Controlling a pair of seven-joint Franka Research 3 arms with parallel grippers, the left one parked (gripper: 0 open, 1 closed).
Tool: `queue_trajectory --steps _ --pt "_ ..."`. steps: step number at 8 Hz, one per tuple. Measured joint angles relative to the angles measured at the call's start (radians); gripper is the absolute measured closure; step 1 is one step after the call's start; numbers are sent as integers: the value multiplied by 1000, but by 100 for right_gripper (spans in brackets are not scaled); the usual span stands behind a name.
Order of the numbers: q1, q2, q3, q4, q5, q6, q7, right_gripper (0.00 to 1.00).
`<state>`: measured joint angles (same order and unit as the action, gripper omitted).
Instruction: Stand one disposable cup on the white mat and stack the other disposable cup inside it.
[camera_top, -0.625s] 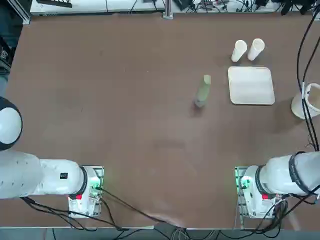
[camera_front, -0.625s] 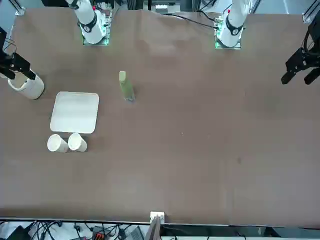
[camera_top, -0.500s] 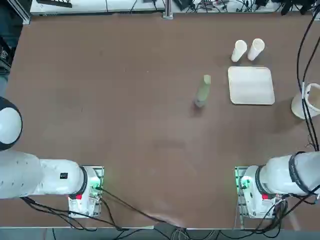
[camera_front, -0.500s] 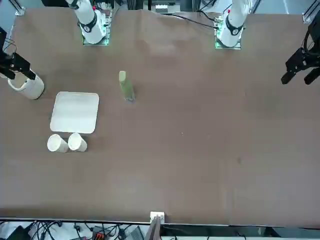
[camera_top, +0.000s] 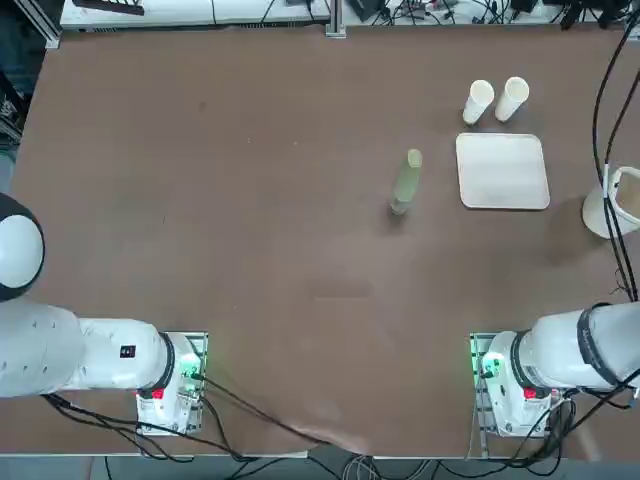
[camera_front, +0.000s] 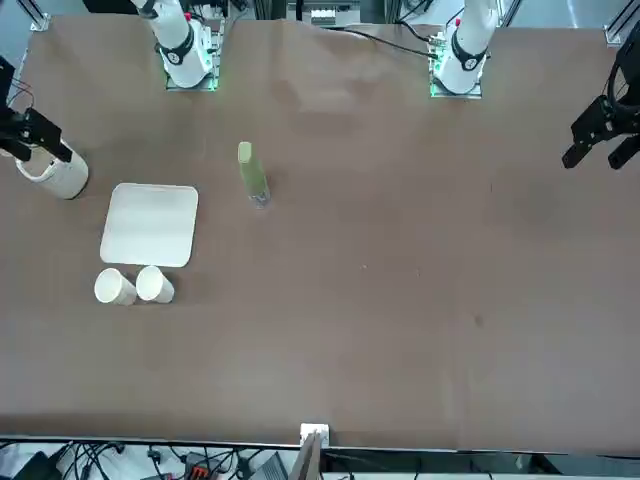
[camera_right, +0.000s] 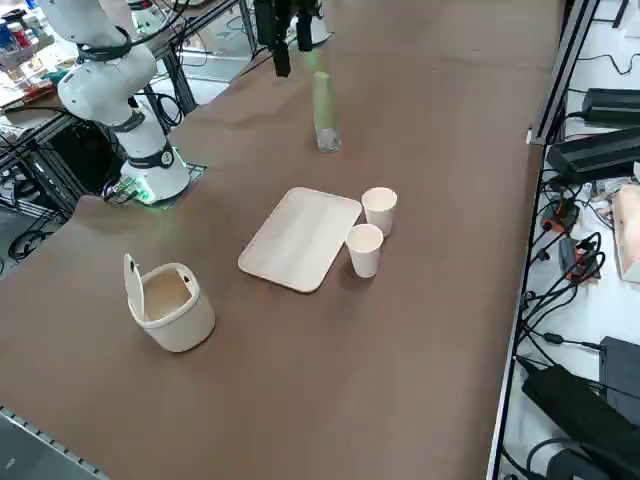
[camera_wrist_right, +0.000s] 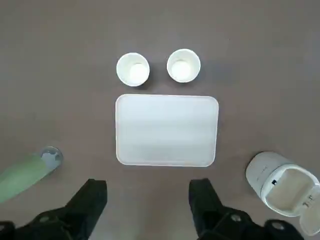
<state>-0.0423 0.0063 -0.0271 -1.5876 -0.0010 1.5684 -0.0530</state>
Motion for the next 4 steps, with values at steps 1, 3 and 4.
queue_trajectory --steps 1,3,4 --pt "5 30 2 -1 4 57 0 0" --pt "23 125 7 -2 11 183 5 0" --pt "34 181 8 -2 11 240 7 0"
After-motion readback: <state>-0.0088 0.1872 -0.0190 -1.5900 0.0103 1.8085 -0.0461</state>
